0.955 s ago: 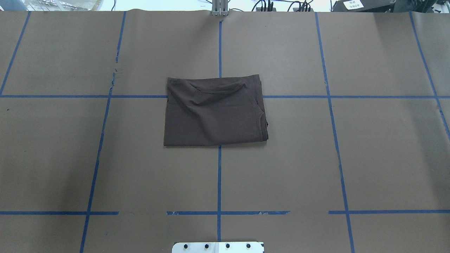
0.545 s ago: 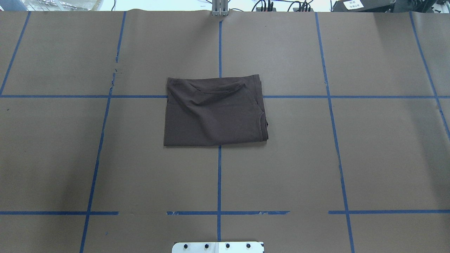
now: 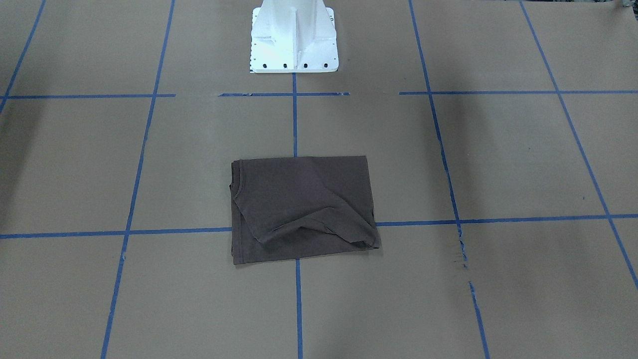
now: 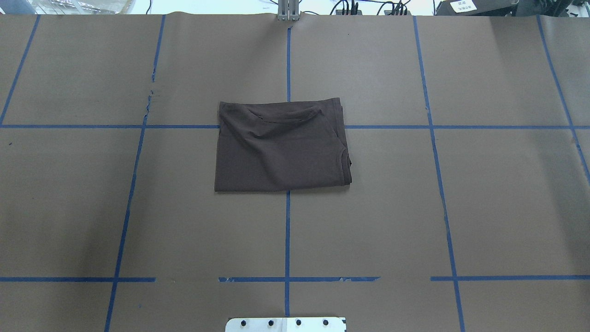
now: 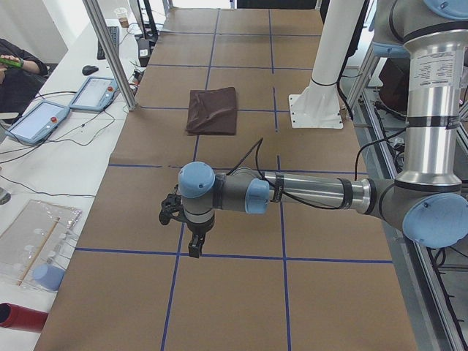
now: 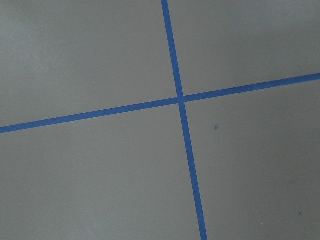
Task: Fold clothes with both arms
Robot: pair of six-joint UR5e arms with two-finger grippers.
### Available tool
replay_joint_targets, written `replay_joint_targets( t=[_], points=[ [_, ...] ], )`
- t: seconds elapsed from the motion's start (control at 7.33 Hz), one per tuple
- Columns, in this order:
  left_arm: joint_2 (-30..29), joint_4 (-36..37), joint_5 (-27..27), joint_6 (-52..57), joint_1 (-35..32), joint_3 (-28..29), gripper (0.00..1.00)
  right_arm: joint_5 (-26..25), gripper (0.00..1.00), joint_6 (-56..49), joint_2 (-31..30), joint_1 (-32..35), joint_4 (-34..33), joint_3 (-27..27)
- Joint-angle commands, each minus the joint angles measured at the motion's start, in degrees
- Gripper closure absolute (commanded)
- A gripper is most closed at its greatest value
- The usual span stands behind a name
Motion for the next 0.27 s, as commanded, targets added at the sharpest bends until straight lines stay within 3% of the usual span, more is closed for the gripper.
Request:
replay_joint_targets(
  t=[0.0,0.14],
  points=[
    [0.0,0.07,0.07,-0.07,-0.23,-0.11,0.0,0.0,0.0,0.0,0.0,0.0,-0.07,0.03],
    [0.0,0.07,0.07,-0.07,-0.24,-0.11,0.0,0.0,0.0,-0.09,-0.09,0.0,-0.07,-0.06]
  ],
)
